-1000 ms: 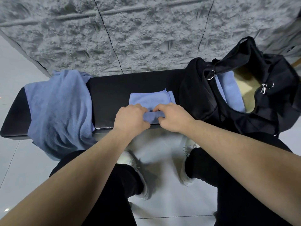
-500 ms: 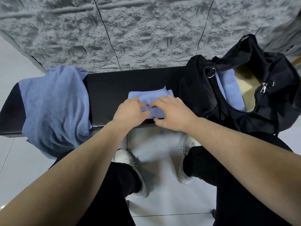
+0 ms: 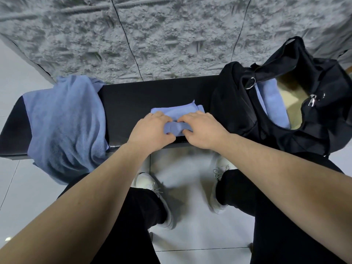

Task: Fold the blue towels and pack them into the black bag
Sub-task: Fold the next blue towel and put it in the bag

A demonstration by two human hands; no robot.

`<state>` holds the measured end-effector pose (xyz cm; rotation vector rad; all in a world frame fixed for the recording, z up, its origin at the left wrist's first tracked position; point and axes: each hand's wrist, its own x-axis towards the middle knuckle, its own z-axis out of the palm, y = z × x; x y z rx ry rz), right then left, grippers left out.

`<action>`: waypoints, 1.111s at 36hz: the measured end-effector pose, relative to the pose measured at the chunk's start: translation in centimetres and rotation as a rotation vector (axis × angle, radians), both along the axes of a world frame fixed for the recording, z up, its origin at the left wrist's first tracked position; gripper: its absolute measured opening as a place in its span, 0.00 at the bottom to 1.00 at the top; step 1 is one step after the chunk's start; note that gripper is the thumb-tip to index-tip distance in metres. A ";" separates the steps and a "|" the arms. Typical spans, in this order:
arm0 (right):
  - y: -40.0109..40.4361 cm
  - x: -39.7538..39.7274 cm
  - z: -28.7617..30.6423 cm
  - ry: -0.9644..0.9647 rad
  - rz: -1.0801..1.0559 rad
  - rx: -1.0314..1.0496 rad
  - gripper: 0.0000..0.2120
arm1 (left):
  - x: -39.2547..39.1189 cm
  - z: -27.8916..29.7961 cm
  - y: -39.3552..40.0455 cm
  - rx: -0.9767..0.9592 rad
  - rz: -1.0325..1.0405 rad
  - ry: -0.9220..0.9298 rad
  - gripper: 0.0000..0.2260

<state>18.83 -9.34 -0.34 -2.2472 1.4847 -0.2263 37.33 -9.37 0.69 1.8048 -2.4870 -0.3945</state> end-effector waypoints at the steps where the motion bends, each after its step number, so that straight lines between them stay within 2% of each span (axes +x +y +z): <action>1: 0.1 0.0 0.0 -0.001 -0.001 0.008 0.15 | 0.1 0.0 0.1 0.006 -0.009 0.013 0.15; 10: 1.4 0.2 0.5 0.060 0.013 0.080 0.13 | -0.1 0.2 0.8 0.116 0.006 0.026 0.13; 15: 1.8 0.3 0.7 0.102 0.048 0.050 0.11 | -0.6 0.2 1.3 0.089 0.023 -0.011 0.09; 18: 1.8 0.5 0.4 0.087 0.047 0.029 0.12 | -0.9 0.0 1.2 0.069 0.041 -0.015 0.10; 22: 1.7 0.4 0.4 0.074 0.045 -0.044 0.16 | -1.4 0.1 1.2 0.031 0.045 -0.040 0.09; 28: 1.4 0.3 0.5 0.073 0.067 -0.275 0.08 | -1.5 -0.6 0.4 0.040 0.163 0.027 0.07; 30: 1.4 0.3 0.5 0.080 0.089 -0.298 0.10 | -1.5 -0.8 0.1 0.051 0.178 0.047 0.07; 33: 1.6 0.3 0.1 0.121 0.142 -0.292 0.20 | -1.4 -0.9 -0.2 0.041 0.194 0.081 0.06; 35: 1.7 0.3 -0.3 0.125 0.139 -0.269 0.24 | -1.3 -1.0 -0.4 0.018 0.205 0.102 0.06; 40: 1.2 0.0 -0.2 0.097 0.132 -0.198 0.20 | -1.3 -0.7 -0.6 -0.055 0.186 0.122 0.02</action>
